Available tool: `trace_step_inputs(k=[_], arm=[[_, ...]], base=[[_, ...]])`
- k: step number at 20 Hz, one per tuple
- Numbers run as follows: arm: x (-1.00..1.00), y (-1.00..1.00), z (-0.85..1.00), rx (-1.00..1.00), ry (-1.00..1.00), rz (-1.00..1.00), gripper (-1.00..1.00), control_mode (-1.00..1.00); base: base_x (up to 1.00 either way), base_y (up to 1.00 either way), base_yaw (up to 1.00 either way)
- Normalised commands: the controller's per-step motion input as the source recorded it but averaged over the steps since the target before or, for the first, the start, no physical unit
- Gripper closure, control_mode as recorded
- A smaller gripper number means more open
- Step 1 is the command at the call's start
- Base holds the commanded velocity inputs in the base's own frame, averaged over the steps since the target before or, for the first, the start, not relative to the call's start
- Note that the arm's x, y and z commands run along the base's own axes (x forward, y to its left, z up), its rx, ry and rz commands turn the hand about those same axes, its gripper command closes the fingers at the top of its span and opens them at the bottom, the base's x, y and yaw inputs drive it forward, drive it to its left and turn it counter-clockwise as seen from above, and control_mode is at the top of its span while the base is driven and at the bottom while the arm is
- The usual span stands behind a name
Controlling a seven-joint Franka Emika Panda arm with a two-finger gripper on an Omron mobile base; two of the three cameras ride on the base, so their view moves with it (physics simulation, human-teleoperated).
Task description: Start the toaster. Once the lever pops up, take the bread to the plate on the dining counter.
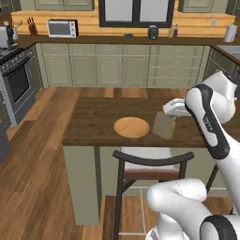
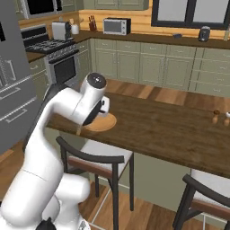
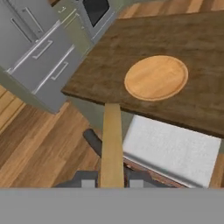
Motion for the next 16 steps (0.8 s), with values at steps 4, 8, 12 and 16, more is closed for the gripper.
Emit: trace_step_inputs(k=[4, 8, 12, 16], arm=[[1.00, 0.00, -0.33, 0.05, 0.08, 0.25, 1.00, -1.00], [1.00, 0.00, -0.19, 0.03, 0.11, 0.13, 1.00, -1.00], [1.00, 0.00, -0.31, 0.03, 0.13, 0.01, 1.00, -1.00], [0.97, 0.03, -0.43, 0.11, 0.09, -0.03, 1.00, -1.00]], base=[[0.00, 0.00, 0.00], [0.00, 0.00, 0.00], [0.00, 0.00, 0.00], [0.00, 0.00, 0.00]])
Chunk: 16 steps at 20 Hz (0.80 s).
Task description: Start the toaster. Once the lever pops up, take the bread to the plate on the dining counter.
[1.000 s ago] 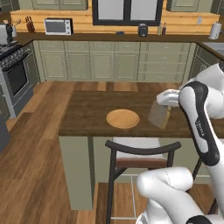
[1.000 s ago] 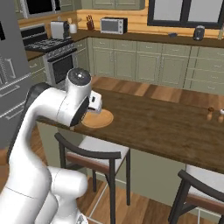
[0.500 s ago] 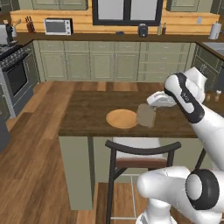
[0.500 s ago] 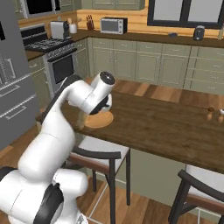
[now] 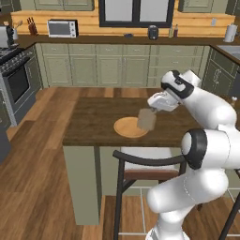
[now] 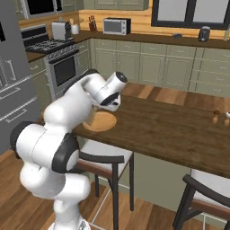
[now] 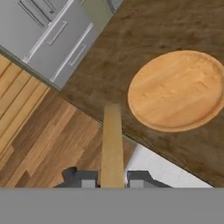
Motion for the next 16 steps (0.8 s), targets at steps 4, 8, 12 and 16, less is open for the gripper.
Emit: trace_step_inputs(k=[4, 8, 12, 16], arm=[[0.62, 0.12, -0.55, 0.15, 0.00, -0.13, 1.00, -1.00], [0.40, 0.14, -0.65, 0.12, -0.02, -0.22, 1.00, -1.00], [0.49, 0.12, -0.61, 0.01, -0.06, -0.26, 1.00, -1.00], [0.59, 0.03, -0.39, 0.00, -0.06, -0.24, 1.00, -1.00]], base=[[0.00, 0.00, 0.00], [0.00, 0.00, 0.00], [0.00, 0.00, 0.00], [0.00, 0.00, 0.00]])
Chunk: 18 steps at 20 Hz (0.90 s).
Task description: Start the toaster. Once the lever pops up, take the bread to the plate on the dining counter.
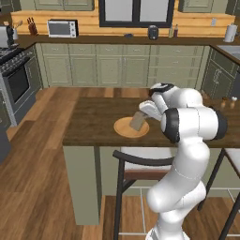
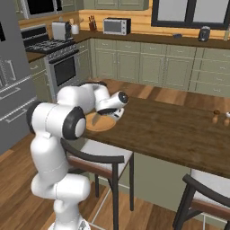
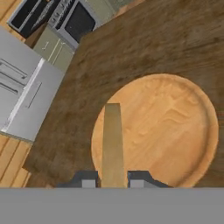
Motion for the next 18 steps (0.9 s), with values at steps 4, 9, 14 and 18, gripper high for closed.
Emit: trace_step_inputs(k=[4, 9, 14, 18], arm=[[0.69, 0.00, -0.22, 0.00, -0.01, -0.13, 1.00, -1.00], [0.56, 0.10, -0.29, 0.00, 0.00, 0.00, 1.00, -1.00], [0.35, 0.18, -0.36, 0.00, -0.03, 0.00, 1.00, -1.00], [-0.13, 0.29, -0.58, 0.00, -0.02, 0.00, 1.00, -1.00]], base=[[0.00, 0.00, 0.00], [0.00, 0.00, 0.00], [0.00, 0.00, 0.00], [0.00, 0.00, 0.00]])
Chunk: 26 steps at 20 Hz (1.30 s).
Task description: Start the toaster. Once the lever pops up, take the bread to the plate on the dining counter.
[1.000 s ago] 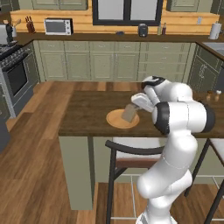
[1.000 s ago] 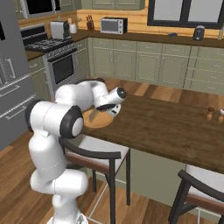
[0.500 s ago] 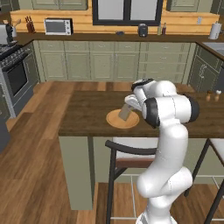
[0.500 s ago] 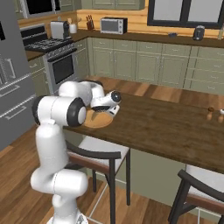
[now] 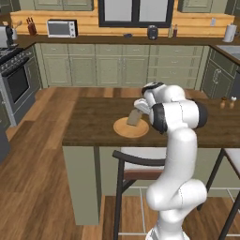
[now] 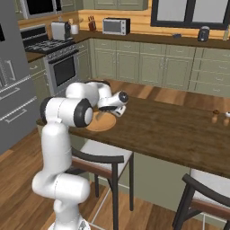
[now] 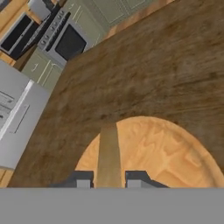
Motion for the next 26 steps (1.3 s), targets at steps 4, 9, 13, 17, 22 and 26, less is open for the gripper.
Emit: trace_step_inputs(k=[4, 9, 13, 17, 22, 26], arm=[[-0.50, 0.38, -0.62, 0.00, -0.02, 0.00, -1.00, -1.00], [-0.46, 0.03, -0.32, -0.01, -0.02, -0.01, -1.00, -1.00], [-0.48, -0.17, -0.17, -0.02, 0.00, -0.06, -1.00, -1.00], [-0.09, -0.28, -0.01, -0.07, 0.00, -0.08, -1.00, -1.00], [0.00, -0.29, 0.00, -0.11, 0.00, -0.11, -1.00, -1.00], [0.00, -0.04, 0.00, -0.16, 0.02, -0.10, -1.00, -1.00]], base=[[0.00, 0.00, 0.00], [0.00, 0.00, 0.00], [0.00, 0.00, 0.00], [0.00, 0.00, 0.00], [0.00, 0.00, 0.00], [0.00, 0.00, 0.00]])
